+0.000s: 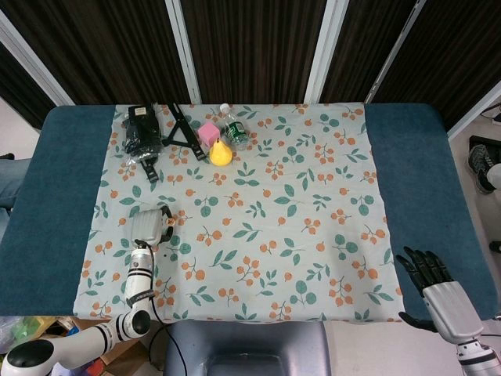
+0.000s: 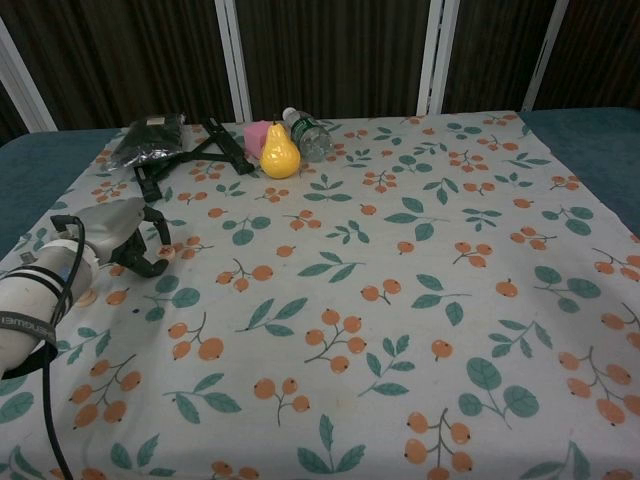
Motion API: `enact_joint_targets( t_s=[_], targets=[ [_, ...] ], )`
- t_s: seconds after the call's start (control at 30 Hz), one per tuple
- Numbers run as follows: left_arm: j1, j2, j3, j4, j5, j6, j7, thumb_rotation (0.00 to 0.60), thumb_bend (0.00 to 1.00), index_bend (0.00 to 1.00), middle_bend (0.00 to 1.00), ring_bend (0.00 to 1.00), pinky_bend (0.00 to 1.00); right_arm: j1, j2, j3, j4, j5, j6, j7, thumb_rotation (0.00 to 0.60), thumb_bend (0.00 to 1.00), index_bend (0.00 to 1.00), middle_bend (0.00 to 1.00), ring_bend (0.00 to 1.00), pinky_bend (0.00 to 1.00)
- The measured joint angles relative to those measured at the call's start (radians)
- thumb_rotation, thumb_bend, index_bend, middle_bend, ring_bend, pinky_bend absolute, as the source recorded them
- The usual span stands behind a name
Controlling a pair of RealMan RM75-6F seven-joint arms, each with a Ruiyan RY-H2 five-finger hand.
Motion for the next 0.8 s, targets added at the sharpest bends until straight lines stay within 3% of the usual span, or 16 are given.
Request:
enact_joint_targets(
  t_s=[0.3, 0.63, 0.8],
  targets=[
    [0.027, 0.069, 0.000, -0.135, 0.068, 0.062, -0.049, 0.600, 0.39, 0.50, 1.00, 1.00, 1.00, 0.001, -0.001, 0.000, 0.000, 0.003, -0.005, -0.006, 0.600, 0.20, 0.00, 0.00, 0.00, 0.05],
    [0.147, 0.361, 0.068, -0.549, 0.139, 0.111, -0.095, 0.600, 0.39, 0.47, 1.00, 1.00, 1.00, -0.001, -0.005, -0.005, -0.001, -0.005, -0.006, -0.019, 0.600, 0.20, 0.00, 0.00, 0.00, 0.05],
    [0.205, 0.436, 0.125, -0.605, 0.164, 0.121, -0.133, 0.600, 0.40, 0.46, 1.00, 1.00, 1.00, -0.002, -0.009, -0.006, -0.001, -0.008, -0.005, -0.025, 0.600, 0.20, 0.00, 0.00, 0.00, 0.05]
  ],
)
